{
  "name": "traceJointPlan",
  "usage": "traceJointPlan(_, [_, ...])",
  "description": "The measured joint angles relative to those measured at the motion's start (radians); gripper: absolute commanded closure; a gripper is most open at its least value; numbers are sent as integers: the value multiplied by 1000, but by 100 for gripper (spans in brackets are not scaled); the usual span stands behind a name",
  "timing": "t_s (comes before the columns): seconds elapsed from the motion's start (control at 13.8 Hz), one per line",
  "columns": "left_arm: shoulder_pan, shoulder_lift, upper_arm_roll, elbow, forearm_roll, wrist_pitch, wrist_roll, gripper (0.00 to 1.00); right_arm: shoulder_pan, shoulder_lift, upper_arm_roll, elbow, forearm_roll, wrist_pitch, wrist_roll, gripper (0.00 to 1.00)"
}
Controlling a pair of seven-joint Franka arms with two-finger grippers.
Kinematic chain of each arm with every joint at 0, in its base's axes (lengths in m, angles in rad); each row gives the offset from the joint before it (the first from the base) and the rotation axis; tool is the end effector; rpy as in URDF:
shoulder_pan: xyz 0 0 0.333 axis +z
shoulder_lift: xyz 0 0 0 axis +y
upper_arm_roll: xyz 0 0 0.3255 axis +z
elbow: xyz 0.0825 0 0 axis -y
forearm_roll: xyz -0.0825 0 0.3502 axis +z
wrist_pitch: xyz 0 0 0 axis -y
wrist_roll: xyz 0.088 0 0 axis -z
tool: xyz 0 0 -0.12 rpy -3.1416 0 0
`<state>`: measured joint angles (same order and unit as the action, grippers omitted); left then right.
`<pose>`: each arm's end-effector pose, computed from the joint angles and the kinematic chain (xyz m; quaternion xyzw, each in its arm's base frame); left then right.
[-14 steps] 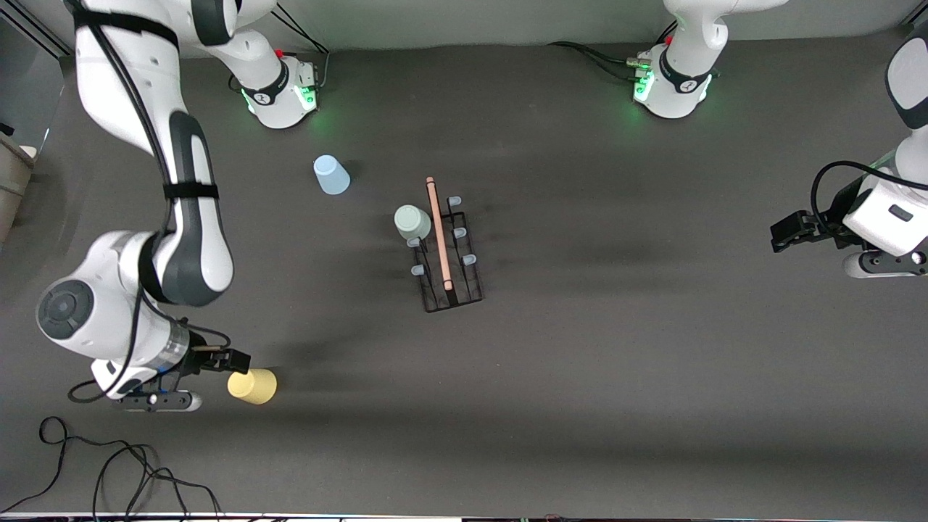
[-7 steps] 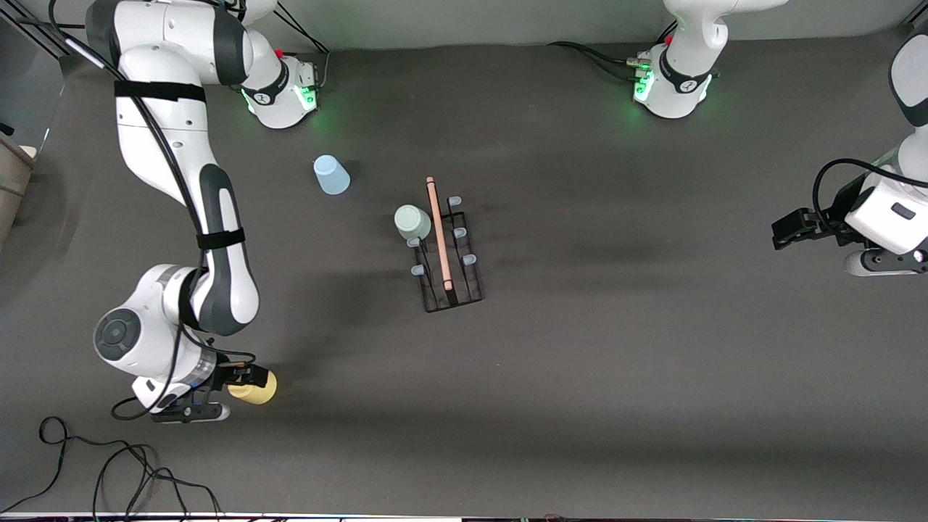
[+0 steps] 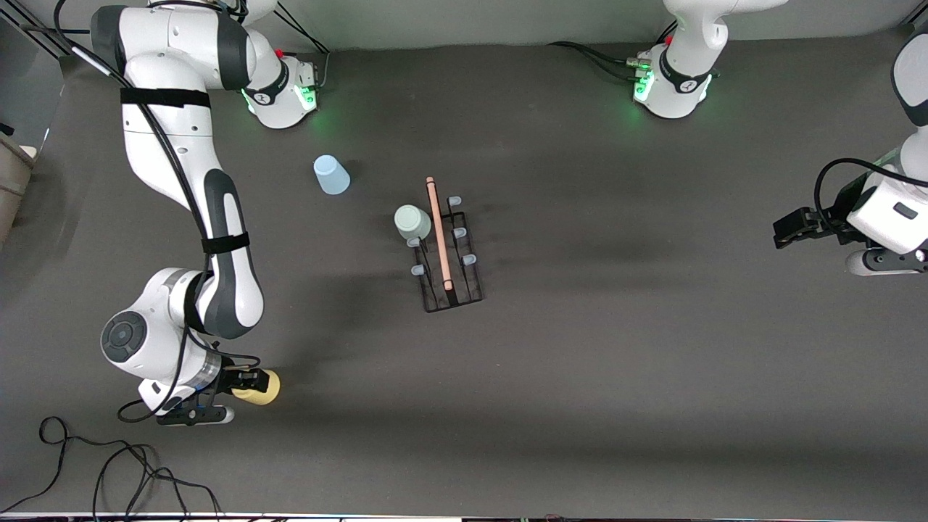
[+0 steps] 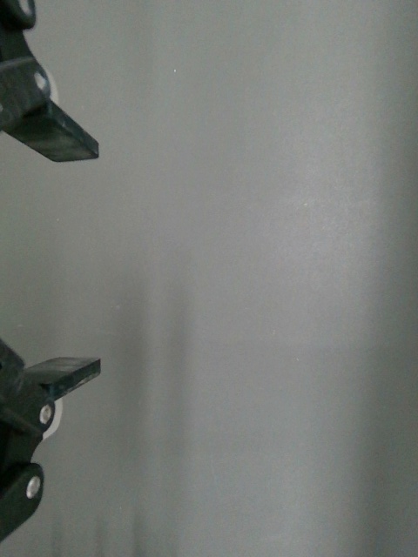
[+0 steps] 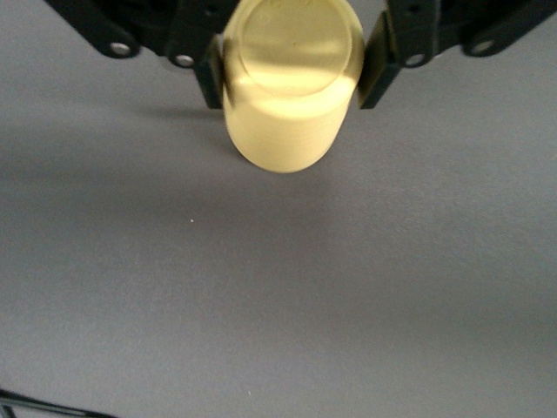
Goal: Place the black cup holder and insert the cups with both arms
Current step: 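Grasp the yellow cup with the right gripper and lift, then carry the yellow cup to the rack and lower it onto a peg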
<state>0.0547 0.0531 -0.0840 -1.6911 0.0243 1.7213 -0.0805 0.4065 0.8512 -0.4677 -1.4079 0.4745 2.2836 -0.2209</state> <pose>0.5439 -0.0123 0.5526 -0.9996 -0.0237 0.0108 0.0104 0.7195 0.0483 0.2521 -0.9977 -0.0149 -0.0648 0.0096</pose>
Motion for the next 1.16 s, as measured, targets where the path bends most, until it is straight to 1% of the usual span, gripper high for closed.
traceJointPlan(0.15, [1,0,2,0,0,0,0,0,0,-32,-12,16,1,-79,4,100])
traceJointPlan(0.29, [1,0,2,0,0,0,0,0,1,-93,-40,35,-7,-201,19,100])
traceJointPlan(0.36, [1,0,2,0,0,0,0,0,1,-131,-57,54,-34,-279,41,100])
traceJointPlan(0.44, [1,0,2,0,0,0,0,0,1,-172,-65,78,-82,-367,84,100])
traceJointPlan(0.58, [1,0,3,1,0,-1,0,0,14,-256,-65,117,-170,-524,197,100])
traceJointPlan(0.65, [1,0,3,1,0,-1,0,0,34,-297,-65,123,-193,-580,261,100])
traceJointPlan(0.87, [1,-2,3,1,0,-14,0,0,115,-372,-64,124,-210,-712,539,100])
traceJointPlan(1.02, [1,-4,3,2,0,-20,0,0,200,-387,-61,124,-211,-733,801,100])
traceJointPlan(1.16, [1,-8,3,3,0,-21,0,0,310,-387,-55,125,-210,-731,1076,100])
